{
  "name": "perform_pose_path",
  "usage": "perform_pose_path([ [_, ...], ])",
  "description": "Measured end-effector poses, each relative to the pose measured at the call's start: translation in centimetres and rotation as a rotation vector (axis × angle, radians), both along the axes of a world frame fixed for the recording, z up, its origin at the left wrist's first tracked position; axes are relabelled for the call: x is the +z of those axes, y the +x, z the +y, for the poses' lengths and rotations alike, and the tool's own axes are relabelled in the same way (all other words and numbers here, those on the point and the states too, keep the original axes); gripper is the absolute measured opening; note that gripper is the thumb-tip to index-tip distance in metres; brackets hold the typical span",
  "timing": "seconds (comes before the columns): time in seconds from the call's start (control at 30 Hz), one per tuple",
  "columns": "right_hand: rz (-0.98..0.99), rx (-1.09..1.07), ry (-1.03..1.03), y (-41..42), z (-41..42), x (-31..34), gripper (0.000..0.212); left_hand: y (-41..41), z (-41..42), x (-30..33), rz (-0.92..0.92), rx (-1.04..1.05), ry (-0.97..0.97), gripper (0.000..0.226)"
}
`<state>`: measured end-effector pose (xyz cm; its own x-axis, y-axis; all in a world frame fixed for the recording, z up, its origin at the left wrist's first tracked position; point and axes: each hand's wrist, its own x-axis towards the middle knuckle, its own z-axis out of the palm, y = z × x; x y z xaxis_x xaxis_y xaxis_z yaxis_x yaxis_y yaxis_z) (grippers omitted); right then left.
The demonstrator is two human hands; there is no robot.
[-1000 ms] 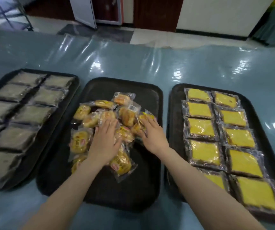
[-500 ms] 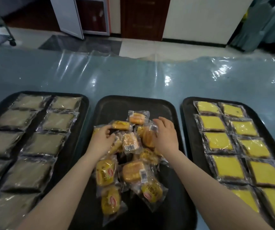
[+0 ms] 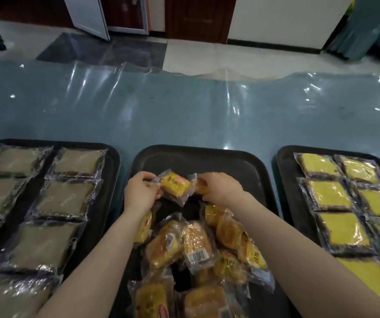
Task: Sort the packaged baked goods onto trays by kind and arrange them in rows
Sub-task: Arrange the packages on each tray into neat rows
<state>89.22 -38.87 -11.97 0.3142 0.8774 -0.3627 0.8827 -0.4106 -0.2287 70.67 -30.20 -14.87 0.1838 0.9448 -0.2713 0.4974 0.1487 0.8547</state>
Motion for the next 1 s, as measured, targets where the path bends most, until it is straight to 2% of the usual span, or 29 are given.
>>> perform_pose_path([
  [0.1,0.000,0.024,-0.009,1.1,1.6,-0.7,0.057,0.5,2.2,-0.3,-0.072,0.075,0.039,0.021],
  [0.17,0.123,-0.014,0.034,1.8,2.9,-0.8,0.051,0.4,3.0,-0.6,-0.053,0.100,0.081,0.025],
  [0.33,0.485,-0.073,0.111,3.4,5.9,0.0,0.033,-0.1,2.7,-1.6,0.139,0.098,0.260,0.028],
  [0.4,0.622,-0.129,0.040,3.9,6.5,-0.1,0.036,-0.1,2.3,-2.0,0.298,0.016,0.392,0.032],
  [0.47,0.660,-0.139,-0.008,4.2,6.9,-0.4,0.044,0.0,2.3,-2.1,0.392,-0.100,0.535,0.039],
  [0.5,0.610,-0.144,0.003,4.2,7.1,-0.8,0.049,0.1,2.5,-2.1,0.397,-0.192,0.574,0.044],
  [0.57,0.338,-0.157,0.098,4.1,7.3,-1.9,0.058,0.5,3.0,-2.6,0.421,-0.451,0.595,0.054],
  [0.63,0.076,-0.128,0.229,3.4,7.0,-2.8,0.056,0.7,3.4,-3.6,0.510,-0.665,0.541,0.061],
  [0.67,0.028,-0.102,0.270,2.9,6.8,-3.2,0.054,0.6,3.4,-4.1,0.551,-0.712,0.494,0.065],
  [0.8,0.074,0.021,0.195,1.2,6.0,-4.9,0.065,0.8,2.8,-5.4,0.642,-0.710,0.423,0.079],
  [0.9,0.048,0.141,0.106,0.8,5.8,-5.6,0.077,1.2,2.0,-5.5,0.684,-0.665,0.434,0.081],
  [1.0,-0.035,0.135,0.070,1.0,5.7,-5.7,0.076,1.7,1.3,-5.5,0.706,-0.610,0.443,0.080],
])
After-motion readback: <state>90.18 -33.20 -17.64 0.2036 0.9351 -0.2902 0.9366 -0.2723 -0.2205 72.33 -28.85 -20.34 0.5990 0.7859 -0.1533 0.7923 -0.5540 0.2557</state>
